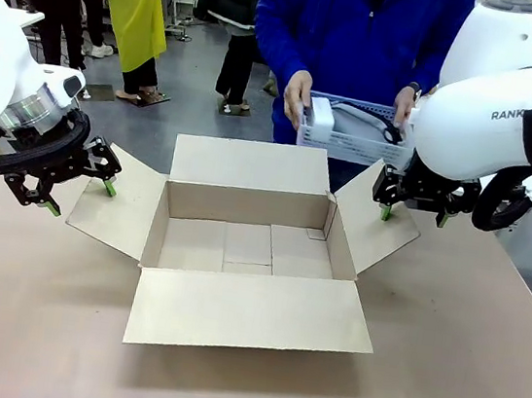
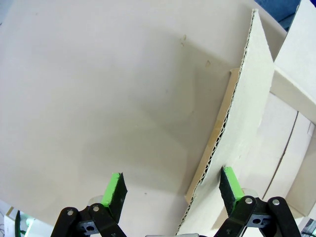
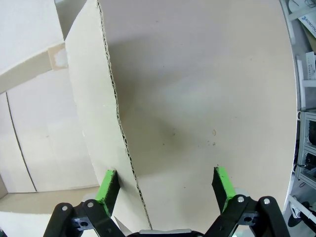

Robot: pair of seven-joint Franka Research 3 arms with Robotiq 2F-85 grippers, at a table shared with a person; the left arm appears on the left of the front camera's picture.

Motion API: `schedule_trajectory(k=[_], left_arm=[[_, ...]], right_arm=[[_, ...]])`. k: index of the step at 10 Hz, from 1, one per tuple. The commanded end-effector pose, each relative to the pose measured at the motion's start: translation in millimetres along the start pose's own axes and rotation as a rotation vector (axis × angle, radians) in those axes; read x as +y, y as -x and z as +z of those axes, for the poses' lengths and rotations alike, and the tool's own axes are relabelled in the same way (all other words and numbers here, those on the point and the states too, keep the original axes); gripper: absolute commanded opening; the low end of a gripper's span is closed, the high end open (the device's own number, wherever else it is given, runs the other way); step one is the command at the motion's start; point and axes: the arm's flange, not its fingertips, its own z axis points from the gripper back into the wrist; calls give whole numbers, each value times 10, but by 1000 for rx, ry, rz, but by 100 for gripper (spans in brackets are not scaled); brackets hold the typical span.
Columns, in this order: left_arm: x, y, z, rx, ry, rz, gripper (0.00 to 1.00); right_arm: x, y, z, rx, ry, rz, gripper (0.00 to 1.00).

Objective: Pack the gift set into the box.
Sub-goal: Lift both hands away from the flaps of the Package Box.

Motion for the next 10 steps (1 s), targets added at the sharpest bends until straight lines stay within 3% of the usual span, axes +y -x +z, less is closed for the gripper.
schedule_trajectory(k=[1,10], left_arm=[[0,-10,22,-9,-21,4,98],[0,-10,22,-9,-21,4,98]], right_arm=[[19,-34,-1,-14,29,-18,100],[19,-34,-1,-14,29,-18,100]])
